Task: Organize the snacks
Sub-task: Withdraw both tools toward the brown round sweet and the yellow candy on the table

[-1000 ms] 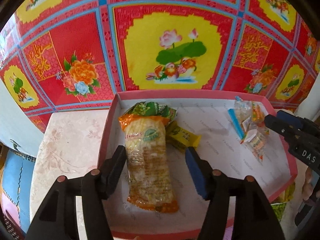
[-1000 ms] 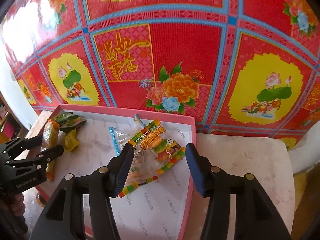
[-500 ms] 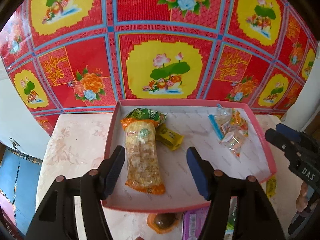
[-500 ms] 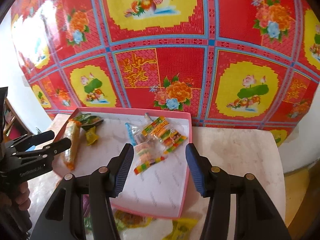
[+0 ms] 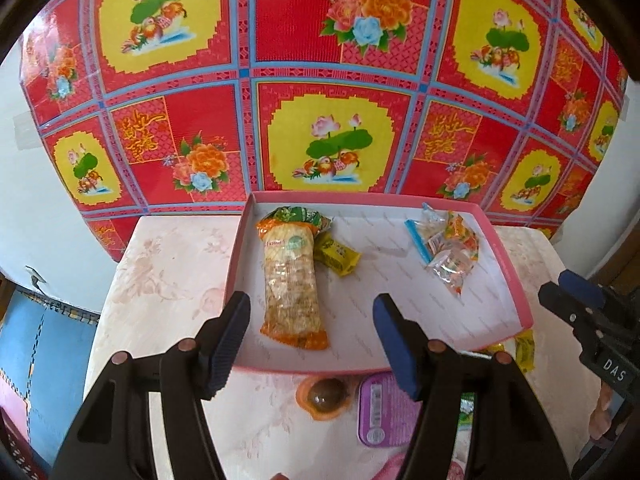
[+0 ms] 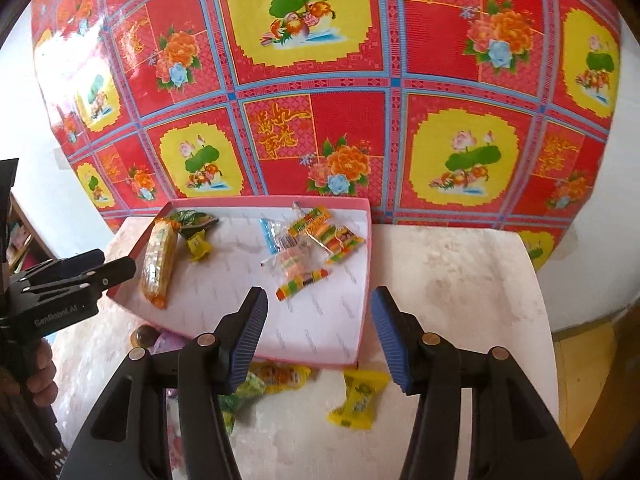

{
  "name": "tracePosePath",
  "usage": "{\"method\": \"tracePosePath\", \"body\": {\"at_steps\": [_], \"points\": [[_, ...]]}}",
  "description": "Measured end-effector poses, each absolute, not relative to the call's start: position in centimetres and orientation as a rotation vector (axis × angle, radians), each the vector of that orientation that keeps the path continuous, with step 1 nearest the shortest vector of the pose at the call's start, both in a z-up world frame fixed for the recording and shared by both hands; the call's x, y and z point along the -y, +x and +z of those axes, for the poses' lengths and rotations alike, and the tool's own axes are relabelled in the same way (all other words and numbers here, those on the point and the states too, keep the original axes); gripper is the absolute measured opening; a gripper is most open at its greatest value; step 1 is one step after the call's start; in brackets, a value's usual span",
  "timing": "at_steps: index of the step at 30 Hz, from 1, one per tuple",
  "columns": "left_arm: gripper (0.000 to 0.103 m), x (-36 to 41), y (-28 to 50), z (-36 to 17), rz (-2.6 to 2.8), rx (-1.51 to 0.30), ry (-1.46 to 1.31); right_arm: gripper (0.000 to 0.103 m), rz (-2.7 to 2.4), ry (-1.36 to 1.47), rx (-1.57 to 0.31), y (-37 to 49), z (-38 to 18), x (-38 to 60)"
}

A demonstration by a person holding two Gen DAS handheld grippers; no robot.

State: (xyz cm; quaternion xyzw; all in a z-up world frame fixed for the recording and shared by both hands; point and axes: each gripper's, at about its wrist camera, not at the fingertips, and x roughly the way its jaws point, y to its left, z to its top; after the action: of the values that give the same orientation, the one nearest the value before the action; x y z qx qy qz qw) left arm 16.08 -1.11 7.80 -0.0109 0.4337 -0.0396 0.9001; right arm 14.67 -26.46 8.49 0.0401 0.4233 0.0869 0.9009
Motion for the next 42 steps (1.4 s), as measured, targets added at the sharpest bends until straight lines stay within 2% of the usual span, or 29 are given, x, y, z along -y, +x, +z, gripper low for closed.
{"method": "tracePosePath", "body": {"at_steps": [19,42], "points": [[0.067,0.2,11.8,6.9,-0.064,-0.929,-0.034,0.055,0.146,0.117,-0.936,10.7,7.1,28.1],[0.067,0.4,11.8,2.6,-0.057,-1.015,-0.031,0.055,0.137,0.16,-1.015,10.1,3.5,29.2]]}}
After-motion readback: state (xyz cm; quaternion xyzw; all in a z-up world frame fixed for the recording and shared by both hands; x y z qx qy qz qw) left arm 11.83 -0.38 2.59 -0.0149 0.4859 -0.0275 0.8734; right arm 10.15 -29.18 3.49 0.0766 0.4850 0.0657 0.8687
